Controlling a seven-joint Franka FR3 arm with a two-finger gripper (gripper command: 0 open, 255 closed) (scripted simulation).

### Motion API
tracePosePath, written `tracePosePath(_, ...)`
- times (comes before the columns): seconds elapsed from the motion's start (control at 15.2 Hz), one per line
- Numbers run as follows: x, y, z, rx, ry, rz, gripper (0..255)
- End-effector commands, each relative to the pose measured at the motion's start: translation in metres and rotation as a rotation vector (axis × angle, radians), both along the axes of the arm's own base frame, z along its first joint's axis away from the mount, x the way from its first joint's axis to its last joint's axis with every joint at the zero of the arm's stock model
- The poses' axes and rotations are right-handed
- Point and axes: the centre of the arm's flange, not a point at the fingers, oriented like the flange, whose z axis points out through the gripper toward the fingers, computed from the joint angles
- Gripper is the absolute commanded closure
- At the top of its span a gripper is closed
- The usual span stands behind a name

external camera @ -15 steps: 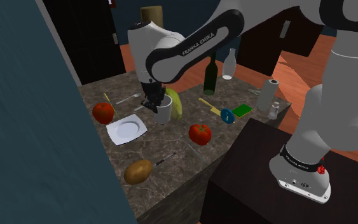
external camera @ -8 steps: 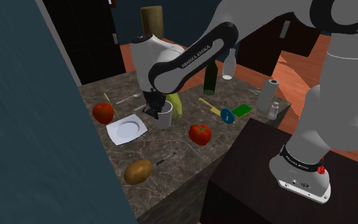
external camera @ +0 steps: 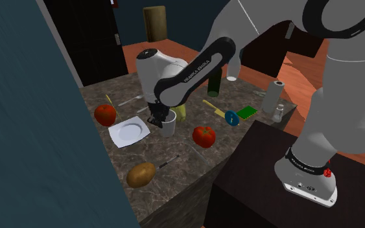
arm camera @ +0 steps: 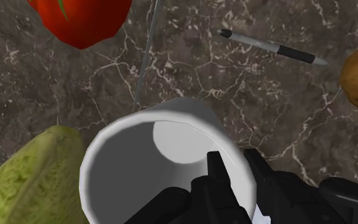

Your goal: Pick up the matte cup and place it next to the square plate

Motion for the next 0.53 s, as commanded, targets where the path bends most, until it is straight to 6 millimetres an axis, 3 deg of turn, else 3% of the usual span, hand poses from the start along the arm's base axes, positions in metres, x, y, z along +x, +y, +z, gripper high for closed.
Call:
tracePosePath(0.0, 0.000, 0.001, -0.010, 0.000, -0.001, 0.000, 255)
tracePosePath(0.46, 0.000, 0.001, -0.047, 0.000, -0.001, 0.000, 255)
